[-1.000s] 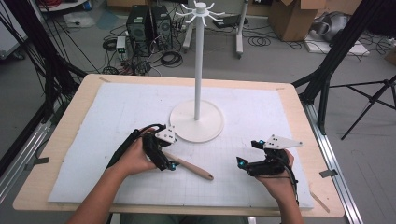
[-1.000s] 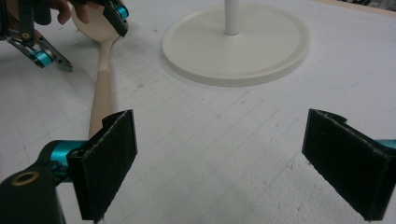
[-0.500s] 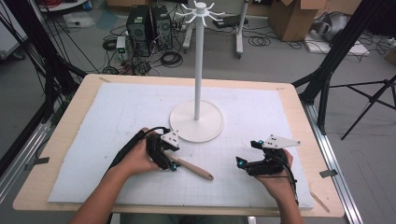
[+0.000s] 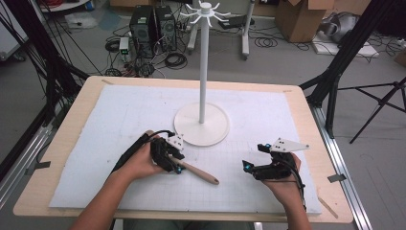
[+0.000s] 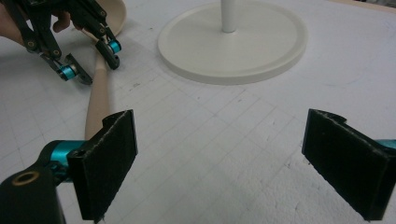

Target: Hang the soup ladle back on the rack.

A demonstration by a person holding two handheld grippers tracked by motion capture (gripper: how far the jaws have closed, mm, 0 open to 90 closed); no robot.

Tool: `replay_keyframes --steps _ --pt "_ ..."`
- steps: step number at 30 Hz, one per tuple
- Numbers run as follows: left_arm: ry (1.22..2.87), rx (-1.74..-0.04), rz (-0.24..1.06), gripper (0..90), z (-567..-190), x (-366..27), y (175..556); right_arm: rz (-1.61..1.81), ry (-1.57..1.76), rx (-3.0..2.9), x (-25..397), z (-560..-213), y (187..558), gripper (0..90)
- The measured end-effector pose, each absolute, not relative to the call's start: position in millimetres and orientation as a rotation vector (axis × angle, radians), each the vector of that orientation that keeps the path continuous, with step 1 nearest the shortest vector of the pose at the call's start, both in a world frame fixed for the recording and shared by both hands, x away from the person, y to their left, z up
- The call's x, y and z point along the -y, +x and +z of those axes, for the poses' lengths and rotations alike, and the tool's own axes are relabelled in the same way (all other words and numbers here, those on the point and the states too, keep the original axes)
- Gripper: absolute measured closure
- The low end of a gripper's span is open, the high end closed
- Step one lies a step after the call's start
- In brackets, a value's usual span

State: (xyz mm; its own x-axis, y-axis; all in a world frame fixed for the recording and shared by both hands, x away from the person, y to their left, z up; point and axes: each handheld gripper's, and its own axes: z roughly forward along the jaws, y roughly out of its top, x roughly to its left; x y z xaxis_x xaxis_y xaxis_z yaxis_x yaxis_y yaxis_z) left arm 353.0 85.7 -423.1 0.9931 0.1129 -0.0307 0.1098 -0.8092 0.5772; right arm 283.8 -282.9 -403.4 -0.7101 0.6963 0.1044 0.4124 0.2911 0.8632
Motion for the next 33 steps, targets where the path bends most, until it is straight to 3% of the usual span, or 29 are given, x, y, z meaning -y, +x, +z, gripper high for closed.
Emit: replay_keyframes --steps 20,26,33 --pt "2.635 0.009 0.087 66.9 -413 -76 343 1.377 1.010 -2.280 281 -403 283 9.5" --pt "2.640 -0.054 0.039 77.2 -413 -76 345 1.372 1.004 -2.283 280 -404 283 9.5" --pt "2.627 -0.084 0.049 77.4 -410 -79 346 1.371 1.008 -2.288 279 -404 283 9.5"
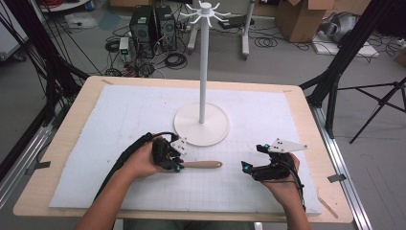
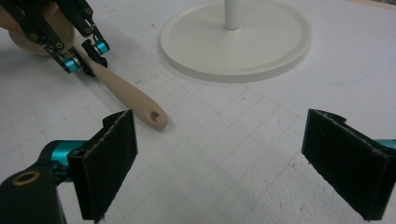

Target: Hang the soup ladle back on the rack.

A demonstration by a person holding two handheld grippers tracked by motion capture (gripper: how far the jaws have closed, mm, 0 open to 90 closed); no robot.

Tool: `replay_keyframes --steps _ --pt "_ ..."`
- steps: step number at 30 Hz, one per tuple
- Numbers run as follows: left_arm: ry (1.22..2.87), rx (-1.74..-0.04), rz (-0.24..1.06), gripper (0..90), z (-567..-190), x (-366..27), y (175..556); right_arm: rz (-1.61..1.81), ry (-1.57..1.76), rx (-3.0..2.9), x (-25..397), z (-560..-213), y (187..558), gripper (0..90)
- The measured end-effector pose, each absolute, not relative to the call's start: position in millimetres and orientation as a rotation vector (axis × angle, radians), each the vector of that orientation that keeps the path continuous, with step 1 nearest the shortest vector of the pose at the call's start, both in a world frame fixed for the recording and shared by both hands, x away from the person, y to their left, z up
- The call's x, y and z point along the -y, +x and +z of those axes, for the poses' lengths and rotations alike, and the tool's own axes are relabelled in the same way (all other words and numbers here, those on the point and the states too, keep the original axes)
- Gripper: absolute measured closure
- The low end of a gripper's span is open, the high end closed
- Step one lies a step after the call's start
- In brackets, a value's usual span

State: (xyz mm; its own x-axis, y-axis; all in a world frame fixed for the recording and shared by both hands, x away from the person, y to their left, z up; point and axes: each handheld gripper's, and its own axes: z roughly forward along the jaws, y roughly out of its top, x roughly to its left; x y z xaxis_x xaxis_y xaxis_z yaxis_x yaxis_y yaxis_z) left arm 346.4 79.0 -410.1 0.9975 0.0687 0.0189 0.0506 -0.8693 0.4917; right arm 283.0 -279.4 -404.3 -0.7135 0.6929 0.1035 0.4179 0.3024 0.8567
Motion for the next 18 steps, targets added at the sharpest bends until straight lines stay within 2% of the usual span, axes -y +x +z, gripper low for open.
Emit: replay_keyframes --steps 18 --pt "2.392 -0.159 0.065 77.7 -367 -121 345 1.373 1.006 -2.299 277 -405 283 9.5"
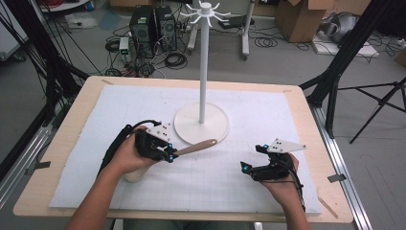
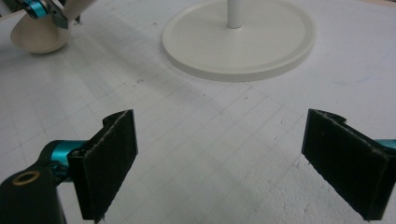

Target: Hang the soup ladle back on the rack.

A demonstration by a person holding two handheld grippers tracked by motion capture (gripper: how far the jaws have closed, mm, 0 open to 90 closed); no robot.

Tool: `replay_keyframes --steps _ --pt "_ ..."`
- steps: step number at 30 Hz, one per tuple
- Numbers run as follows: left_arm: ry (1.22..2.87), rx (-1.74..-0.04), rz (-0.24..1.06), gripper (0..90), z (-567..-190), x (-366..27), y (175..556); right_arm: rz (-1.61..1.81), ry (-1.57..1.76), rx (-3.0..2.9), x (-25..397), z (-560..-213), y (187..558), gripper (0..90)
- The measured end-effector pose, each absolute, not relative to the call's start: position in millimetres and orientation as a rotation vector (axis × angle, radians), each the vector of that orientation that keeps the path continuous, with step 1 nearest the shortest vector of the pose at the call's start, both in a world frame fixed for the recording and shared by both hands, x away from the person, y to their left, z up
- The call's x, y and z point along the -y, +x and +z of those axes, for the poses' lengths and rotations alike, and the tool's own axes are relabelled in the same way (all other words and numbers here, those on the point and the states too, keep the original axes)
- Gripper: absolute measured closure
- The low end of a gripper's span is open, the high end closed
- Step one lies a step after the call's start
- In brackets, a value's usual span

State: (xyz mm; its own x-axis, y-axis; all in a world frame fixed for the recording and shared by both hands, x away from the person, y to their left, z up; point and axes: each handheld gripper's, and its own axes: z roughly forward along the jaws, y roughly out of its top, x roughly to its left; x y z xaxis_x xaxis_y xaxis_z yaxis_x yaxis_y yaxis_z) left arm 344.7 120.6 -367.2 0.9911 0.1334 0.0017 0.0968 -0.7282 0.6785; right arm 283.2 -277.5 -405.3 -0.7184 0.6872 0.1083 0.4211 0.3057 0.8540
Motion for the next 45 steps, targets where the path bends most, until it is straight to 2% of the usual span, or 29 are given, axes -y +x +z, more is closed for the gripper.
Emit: replay_keyframes --steps 10,22,38,45 --pt "2.229 -0.169 0.037 77.6 -351 -139 347 1.369 1.004 -2.304 276 -406 283 9.5" --pt "2.105 -0.216 0.108 77.5 -322 -149 344 1.371 1.002 -2.308 275 -406 283 9.5" --pt "1.841 -0.424 0.222 77.4 -290 -168 351 1.386 0.989 -2.306 275 -404 283 9.6" --pt "1.827 -0.441 0.241 77.4 -276 -174 357 1.383 0.991 -2.310 274 -405 283 9.6"
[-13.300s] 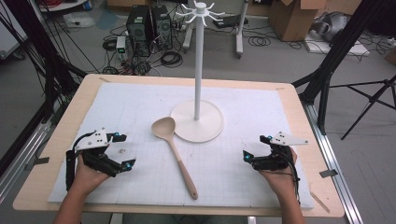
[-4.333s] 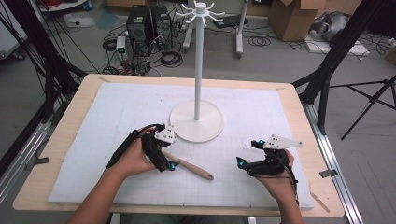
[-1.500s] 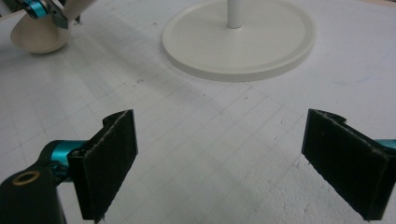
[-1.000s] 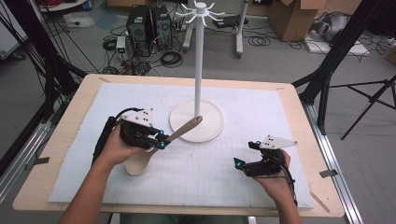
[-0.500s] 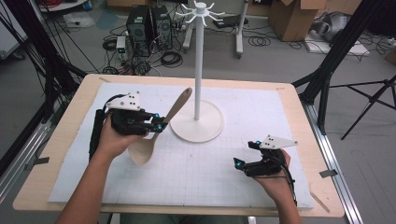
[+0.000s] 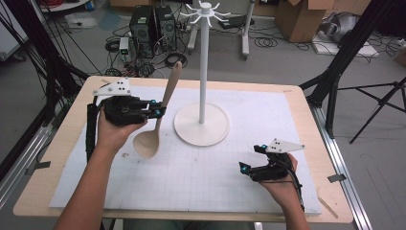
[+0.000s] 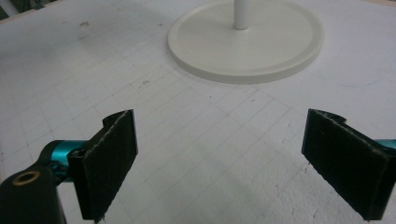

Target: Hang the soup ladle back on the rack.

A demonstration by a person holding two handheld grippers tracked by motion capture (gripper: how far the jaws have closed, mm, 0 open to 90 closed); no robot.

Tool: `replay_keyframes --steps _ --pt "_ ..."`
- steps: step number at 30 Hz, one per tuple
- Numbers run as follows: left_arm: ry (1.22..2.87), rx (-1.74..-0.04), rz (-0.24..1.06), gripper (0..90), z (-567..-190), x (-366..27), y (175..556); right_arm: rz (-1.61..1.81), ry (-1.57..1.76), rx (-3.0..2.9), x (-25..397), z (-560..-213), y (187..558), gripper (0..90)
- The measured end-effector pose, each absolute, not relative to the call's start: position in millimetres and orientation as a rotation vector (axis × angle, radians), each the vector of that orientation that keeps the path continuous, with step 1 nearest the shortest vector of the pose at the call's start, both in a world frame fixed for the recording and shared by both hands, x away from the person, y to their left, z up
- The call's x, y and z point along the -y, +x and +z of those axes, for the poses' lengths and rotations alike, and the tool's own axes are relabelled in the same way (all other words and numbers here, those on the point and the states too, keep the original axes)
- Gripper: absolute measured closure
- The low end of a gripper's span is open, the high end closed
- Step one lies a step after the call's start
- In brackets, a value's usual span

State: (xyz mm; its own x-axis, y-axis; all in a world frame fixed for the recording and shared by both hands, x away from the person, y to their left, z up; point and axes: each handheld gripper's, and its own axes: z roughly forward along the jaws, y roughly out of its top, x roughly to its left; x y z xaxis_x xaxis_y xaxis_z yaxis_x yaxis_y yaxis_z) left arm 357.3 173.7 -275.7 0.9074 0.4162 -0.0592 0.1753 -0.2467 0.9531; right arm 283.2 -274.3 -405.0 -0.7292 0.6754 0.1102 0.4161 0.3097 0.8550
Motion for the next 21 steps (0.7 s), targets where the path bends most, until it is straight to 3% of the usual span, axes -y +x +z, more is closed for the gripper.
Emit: replay_keyframes --steps 21 --pt "1.724 -0.448 0.223 77.4 -222 -172 394 1.397 0.989 -2.312 274 -405 284 9.6"
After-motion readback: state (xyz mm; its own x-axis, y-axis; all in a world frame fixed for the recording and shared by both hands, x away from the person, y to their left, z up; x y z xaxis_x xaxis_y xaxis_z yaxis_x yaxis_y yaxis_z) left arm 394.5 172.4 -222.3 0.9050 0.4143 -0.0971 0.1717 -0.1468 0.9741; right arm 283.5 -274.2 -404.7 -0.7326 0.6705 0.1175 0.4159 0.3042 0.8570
